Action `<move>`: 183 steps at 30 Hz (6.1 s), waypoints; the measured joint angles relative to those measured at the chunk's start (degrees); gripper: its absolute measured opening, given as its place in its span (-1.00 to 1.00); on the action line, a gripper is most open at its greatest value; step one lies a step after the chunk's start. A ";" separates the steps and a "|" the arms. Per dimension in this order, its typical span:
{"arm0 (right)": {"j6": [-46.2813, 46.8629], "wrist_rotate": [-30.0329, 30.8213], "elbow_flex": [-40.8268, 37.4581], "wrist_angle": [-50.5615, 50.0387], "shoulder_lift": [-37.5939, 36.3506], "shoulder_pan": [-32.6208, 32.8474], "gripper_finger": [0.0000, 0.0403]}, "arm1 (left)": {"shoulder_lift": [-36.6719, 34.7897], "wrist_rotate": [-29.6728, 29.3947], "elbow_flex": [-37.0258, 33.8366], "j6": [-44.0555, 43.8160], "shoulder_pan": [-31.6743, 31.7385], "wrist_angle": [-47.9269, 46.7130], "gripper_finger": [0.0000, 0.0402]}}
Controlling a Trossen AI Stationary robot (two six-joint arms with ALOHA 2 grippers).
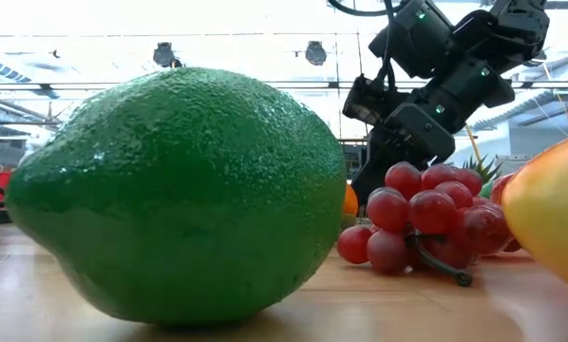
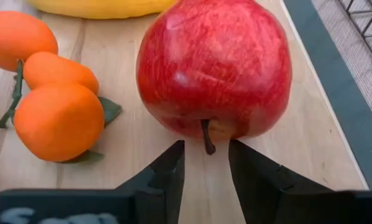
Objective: Build produce basket
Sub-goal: Put the red apple into the brown wire basket, then put the top dark red apple into the brown wire basket
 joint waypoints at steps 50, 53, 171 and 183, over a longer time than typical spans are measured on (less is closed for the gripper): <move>8.96 -3.36 19.09 -41.08 -29.01 -0.26 -1.00 | 0.00 -2.50 -0.02 0.28 0.37 -3.60 -0.85; 9.17 -3.37 25.86 -49.29 -29.42 -0.28 -1.00 | 0.00 -2.53 -0.02 0.30 0.52 -3.87 -0.85; -5.82 -9.42 78.07 -105.60 26.29 -42.47 -0.30 | -0.04 -6.44 -0.02 7.52 7.21 -5.37 -0.85; -3.62 -12.36 78.07 -99.99 11.92 -40.60 -0.21 | -0.04 -6.22 -0.02 6.18 9.70 -16.16 -0.85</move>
